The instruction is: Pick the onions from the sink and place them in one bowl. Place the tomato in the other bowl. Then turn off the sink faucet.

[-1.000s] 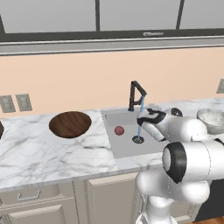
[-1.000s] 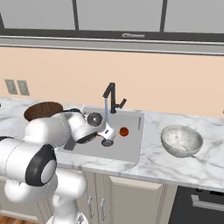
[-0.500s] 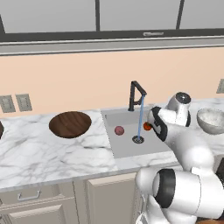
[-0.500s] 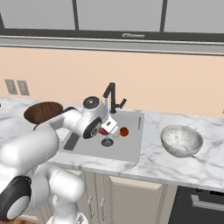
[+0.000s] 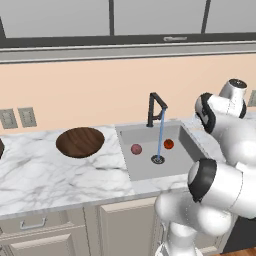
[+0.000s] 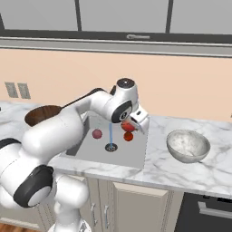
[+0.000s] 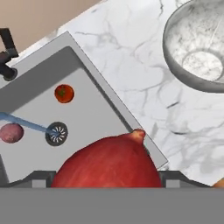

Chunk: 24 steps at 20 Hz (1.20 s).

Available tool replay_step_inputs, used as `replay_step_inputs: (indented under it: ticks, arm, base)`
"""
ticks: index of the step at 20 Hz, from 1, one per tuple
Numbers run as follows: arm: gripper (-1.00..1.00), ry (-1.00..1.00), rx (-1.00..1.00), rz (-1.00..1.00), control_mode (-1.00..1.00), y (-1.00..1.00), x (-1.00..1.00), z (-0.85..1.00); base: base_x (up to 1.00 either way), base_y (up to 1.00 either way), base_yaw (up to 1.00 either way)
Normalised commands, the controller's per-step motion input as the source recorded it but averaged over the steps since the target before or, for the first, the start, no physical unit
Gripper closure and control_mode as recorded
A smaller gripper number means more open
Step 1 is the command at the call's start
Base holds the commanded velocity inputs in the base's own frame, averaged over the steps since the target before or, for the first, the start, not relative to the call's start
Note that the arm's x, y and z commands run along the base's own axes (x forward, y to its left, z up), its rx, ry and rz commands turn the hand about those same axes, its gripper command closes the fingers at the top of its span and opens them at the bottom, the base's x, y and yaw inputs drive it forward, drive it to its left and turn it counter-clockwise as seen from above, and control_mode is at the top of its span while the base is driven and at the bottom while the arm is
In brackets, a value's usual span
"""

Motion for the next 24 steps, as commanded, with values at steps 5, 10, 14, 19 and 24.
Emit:
replay_step_inputs:
  ticks: [5, 10, 14, 19, 24]
  arm:
    - [1.0, -0.02, 0.11, 0.0, -1.0, -0.94, 0.0, 0.0]
    - [1.0, -0.08, 0.01, 0.0, -1.0, -0.83, 0.06, -0.18]
    - [1.0, -0.09, 0.0, 0.0, -1.0, -0.77, 0.18, -0.38]
    - [1.0, 0.04, 0.0, 0.0, -1.0, -0.55, 0.28, -0.18]
    - [1.0, 0.1, 0.0, 0.0, -1.0, -0.47, 0.41, -0.2]
  base:
    - [0.0, 0.0, 0.0]
    - [0.0, 0.0, 0.0]
    - [0.0, 0.0, 0.0]
    - [0.0, 0.0, 0.0]
    - [0.0, 0.0, 0.0]
